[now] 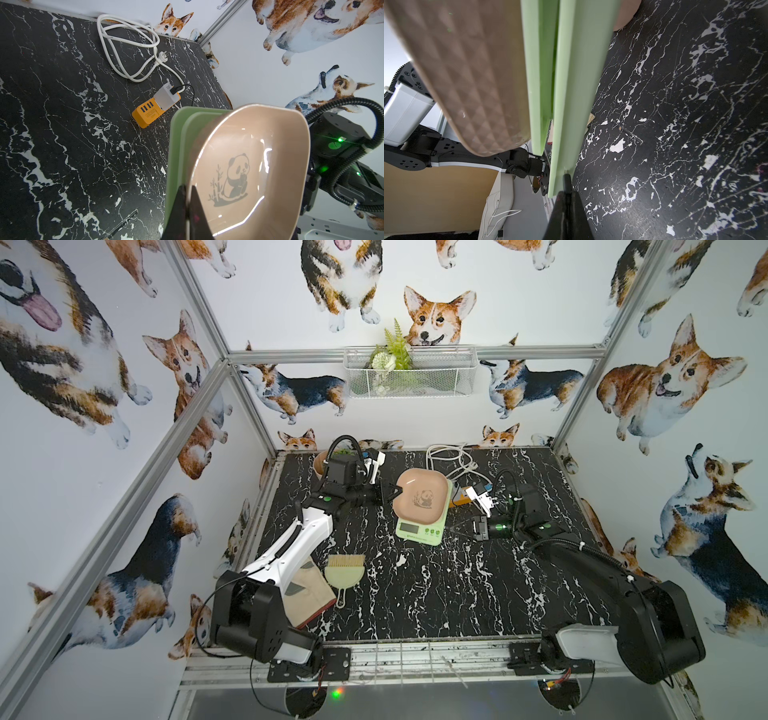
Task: Charge the electronic scale
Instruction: Insert the charging cable into the electronic scale.
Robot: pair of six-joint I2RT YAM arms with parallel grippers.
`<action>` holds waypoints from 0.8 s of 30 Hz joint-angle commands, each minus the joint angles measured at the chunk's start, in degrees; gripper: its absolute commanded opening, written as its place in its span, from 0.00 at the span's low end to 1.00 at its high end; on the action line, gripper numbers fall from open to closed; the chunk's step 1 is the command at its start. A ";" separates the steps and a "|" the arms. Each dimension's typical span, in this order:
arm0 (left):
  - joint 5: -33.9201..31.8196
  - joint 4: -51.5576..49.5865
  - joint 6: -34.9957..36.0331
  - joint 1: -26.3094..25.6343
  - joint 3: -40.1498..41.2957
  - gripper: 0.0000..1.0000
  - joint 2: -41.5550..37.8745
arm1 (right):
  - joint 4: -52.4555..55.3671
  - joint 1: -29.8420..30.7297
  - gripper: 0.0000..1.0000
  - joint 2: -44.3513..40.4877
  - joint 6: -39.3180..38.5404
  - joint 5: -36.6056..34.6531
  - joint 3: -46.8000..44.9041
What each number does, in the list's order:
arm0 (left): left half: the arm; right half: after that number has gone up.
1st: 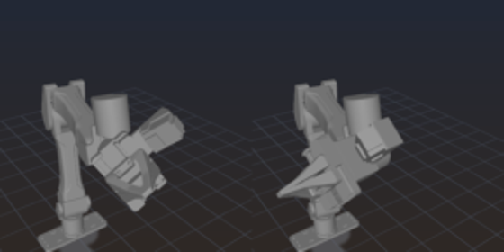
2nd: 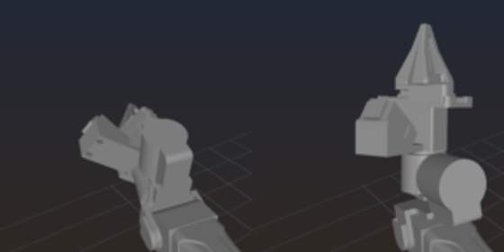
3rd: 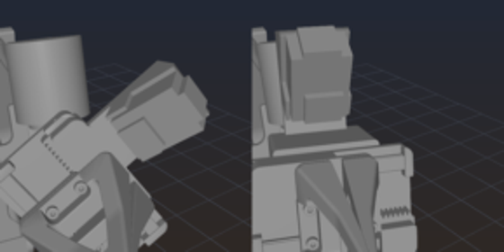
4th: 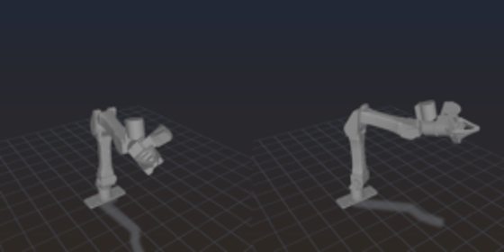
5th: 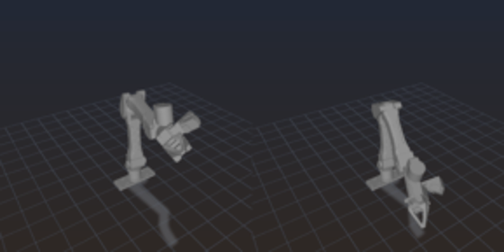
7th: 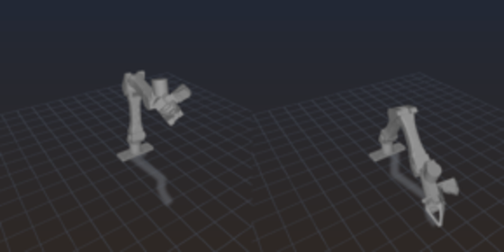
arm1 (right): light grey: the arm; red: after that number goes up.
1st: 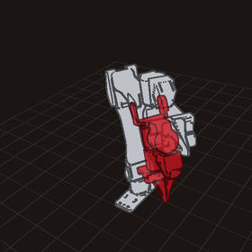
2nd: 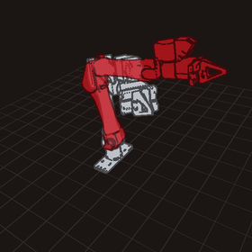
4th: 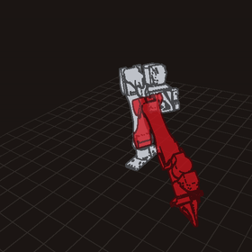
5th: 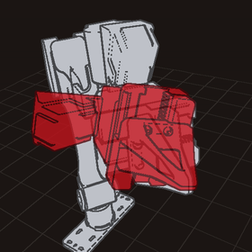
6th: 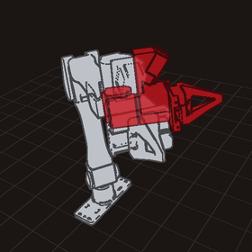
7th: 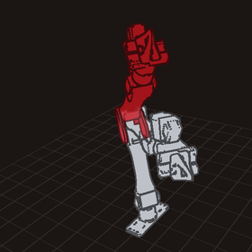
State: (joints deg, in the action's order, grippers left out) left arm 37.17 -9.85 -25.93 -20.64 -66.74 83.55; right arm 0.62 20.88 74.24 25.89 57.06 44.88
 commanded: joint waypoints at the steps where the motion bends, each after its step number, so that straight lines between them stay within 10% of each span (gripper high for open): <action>1: 3.92 3.17 -1.05 -0.62 -0.90 0.00 -0.58 | 0.45 0.04 0.00 0.36 0.85 -1.60 0.55; 24: 3.05 3.51 -1.54 -2.37 -1.29 0.00 0.21 | 1.99 0.12 0.00 0.73 -0.42 -2.74 1.52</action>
State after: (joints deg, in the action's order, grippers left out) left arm 33.95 -9.93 -25.45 -22.59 -67.48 83.83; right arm 3.27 20.88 74.81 25.82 55.44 45.82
